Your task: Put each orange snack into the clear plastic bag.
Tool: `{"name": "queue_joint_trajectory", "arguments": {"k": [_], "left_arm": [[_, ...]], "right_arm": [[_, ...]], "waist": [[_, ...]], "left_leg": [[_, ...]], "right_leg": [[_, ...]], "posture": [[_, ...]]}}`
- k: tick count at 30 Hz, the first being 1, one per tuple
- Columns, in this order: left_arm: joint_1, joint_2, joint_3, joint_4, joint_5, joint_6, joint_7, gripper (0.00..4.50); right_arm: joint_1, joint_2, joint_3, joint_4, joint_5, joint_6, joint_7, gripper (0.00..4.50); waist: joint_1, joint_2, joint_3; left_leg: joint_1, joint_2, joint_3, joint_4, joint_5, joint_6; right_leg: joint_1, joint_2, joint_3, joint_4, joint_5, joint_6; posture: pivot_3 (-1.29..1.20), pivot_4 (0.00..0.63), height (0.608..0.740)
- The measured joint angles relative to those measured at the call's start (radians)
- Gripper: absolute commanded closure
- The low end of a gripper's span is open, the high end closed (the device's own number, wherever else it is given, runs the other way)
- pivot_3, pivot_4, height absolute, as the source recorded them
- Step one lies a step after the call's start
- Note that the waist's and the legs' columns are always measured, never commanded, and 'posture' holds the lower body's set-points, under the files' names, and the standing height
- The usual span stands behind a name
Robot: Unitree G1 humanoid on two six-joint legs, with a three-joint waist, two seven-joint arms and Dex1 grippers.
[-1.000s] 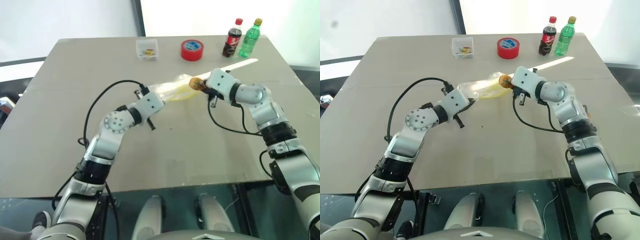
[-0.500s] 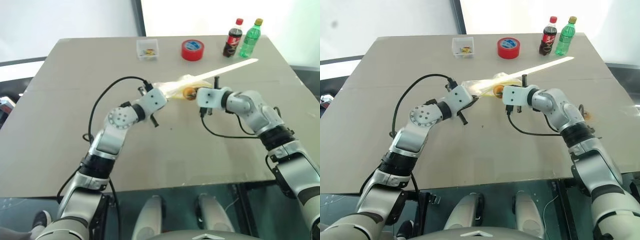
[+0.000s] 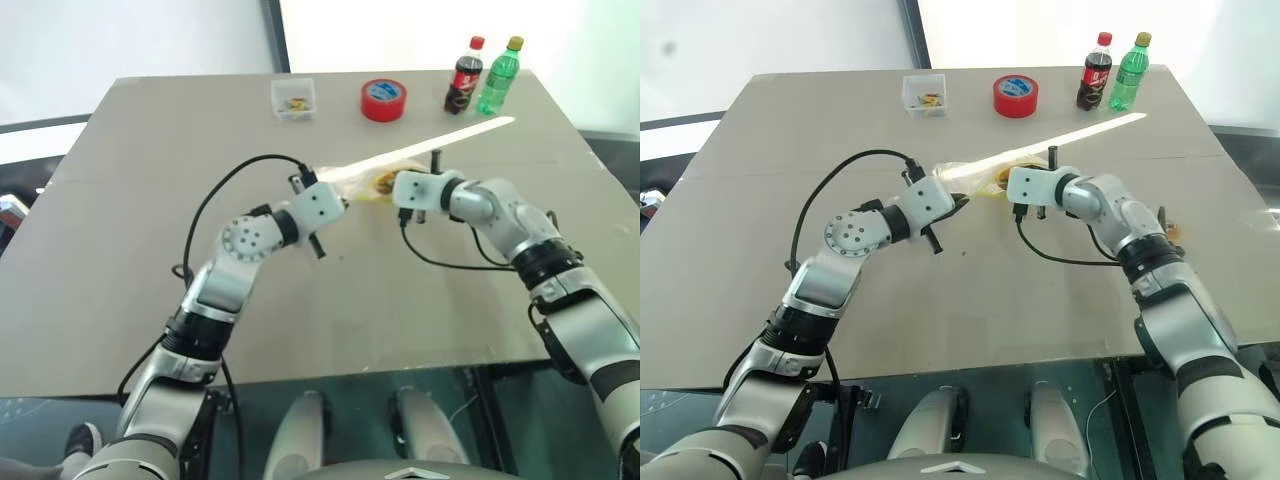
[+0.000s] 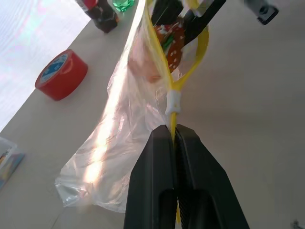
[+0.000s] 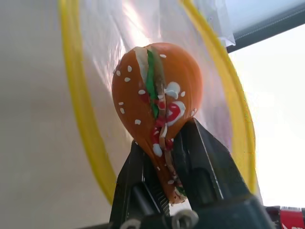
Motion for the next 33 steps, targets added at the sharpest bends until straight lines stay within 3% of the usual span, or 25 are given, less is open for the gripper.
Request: {"name": "queue_joint_trajectory", "arguments": {"k": [8, 14, 17, 18, 25, 33], "left_arm": [[0.017, -0.007, -0.015, -0.027, -0.017, -0.017, -0.018, 4.5], [0.017, -0.018, -0.014, -0.028, -0.021, -0.001, 0.004, 4.5], [0.016, -0.025, -0.012, -0.028, -0.022, 0.023, 0.022, 4.5], [0.016, -0.024, -0.012, -0.028, -0.022, 0.027, 0.025, 4.5], [0.014, -0.035, -0.005, -0.028, -0.025, 0.063, 0.061, 4.5], [0.004, -0.045, 0.003, -0.014, -0.025, 0.07, 0.085, 4.5]], "right_arm": [[-0.048, 0.031, 0.027, 0.14, -0.009, -0.002, -0.034, 4.37], [-0.09, 0.049, 0.027, 0.186, -0.012, -0.001, -0.088, 1.48], [-0.093, 0.049, 0.027, 0.185, -0.009, -0.014, -0.089, 0.26], [-0.091, 0.048, 0.027, 0.183, -0.007, -0.018, -0.087, 0.07], [0.03, -0.036, -0.022, -0.053, 0.164, 0.037, 0.171, 0.07], [0.189, -0.187, -0.211, -0.54, 0.56, 0.48, 0.577, 0.07]], "waist": [[0.004, 0.0, 0.0], [0.0, 0.0, 0.0], [0.002, 0.0, 0.0], [0.002, 0.0, 0.0], [0.006, 0.0, 0.0], [0.006, 0.0, 0.0]], "left_leg": [[0.0, 0.0, 0.0, 0.0, 0.0, 0.0], [0.0, 0.0, 0.0, 0.0, 0.0, 0.0], [0.0, 0.0, 0.0, 0.0, 0.0, 0.0], [0.0, 0.0, 0.0, 0.0, 0.0, 0.0], [-0.001, 0.0, -0.001, 0.0, 0.0, 0.0], [0.0, 0.0, -0.001, 0.001, 0.0, 0.0]], "right_leg": [[0.0, 0.0, 0.0, -0.001, 0.0, 0.0], [0.0, 0.0, 0.0, 0.0, 0.0, 0.0], [0.0, 0.0, 0.0, 0.0, 0.0, 0.0], [0.0, 0.0, 0.0, 0.0, 0.0, 0.0], [0.001, 0.0, 0.0, -0.001, 0.0, 0.0], [0.002, 0.0, -0.001, 0.0, 0.0, 0.0]], "posture": [[0.0, 0.15, 0.74], [0.0, 0.15, 0.74], [0.0, 0.15, 0.74], [0.0, 0.15, 0.74], [0.0, 0.15, 0.74], [0.0, 0.15, 0.74]]}}
